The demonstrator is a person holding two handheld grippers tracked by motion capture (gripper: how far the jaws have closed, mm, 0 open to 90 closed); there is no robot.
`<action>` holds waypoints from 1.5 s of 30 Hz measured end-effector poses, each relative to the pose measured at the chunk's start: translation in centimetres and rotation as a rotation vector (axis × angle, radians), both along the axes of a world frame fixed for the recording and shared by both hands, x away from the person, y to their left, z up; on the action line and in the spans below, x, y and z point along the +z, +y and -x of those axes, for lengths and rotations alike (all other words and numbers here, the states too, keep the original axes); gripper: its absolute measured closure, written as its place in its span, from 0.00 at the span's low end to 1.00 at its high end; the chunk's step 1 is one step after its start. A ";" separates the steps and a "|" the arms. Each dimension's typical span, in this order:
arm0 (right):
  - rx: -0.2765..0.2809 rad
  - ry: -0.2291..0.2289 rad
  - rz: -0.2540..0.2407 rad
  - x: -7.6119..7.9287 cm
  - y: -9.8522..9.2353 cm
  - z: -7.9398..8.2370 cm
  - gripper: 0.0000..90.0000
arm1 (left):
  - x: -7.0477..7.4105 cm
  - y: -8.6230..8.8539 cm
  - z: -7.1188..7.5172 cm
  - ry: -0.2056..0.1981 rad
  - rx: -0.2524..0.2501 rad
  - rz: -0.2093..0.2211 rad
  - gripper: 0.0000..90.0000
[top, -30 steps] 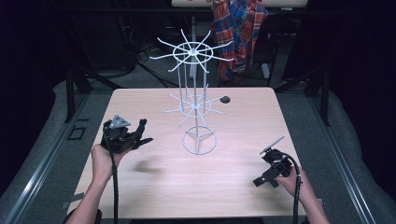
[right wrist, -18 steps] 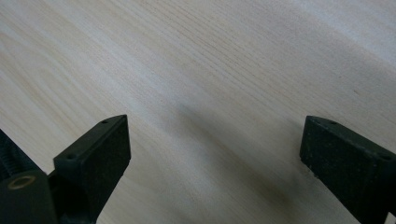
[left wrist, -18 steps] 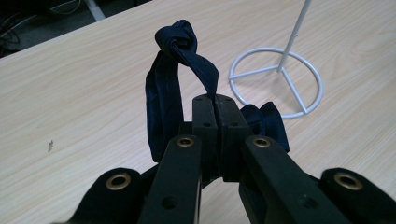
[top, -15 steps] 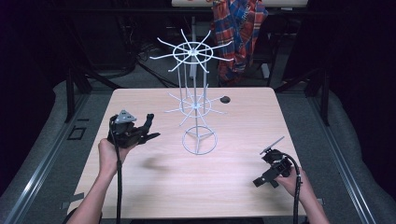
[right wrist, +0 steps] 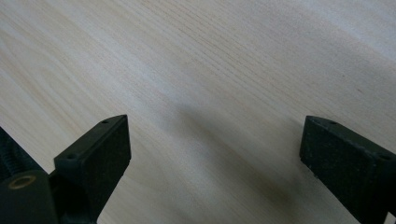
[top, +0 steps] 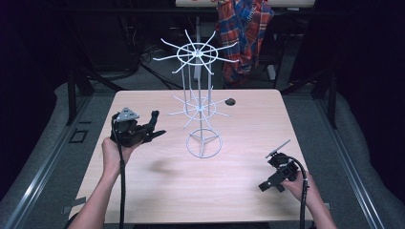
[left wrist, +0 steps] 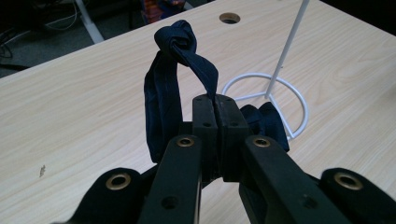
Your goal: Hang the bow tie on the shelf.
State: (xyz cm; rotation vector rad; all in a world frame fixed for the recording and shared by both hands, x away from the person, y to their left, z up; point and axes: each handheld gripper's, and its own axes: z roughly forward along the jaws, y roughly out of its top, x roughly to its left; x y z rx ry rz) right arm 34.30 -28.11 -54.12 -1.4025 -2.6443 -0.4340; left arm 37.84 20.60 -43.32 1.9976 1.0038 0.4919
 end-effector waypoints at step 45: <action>-0.010 0.008 -0.003 -0.1 -0.2 0.1 0.10 | 1.9 -4.7 -0.2 -0.084 -0.112 -0.015 0.98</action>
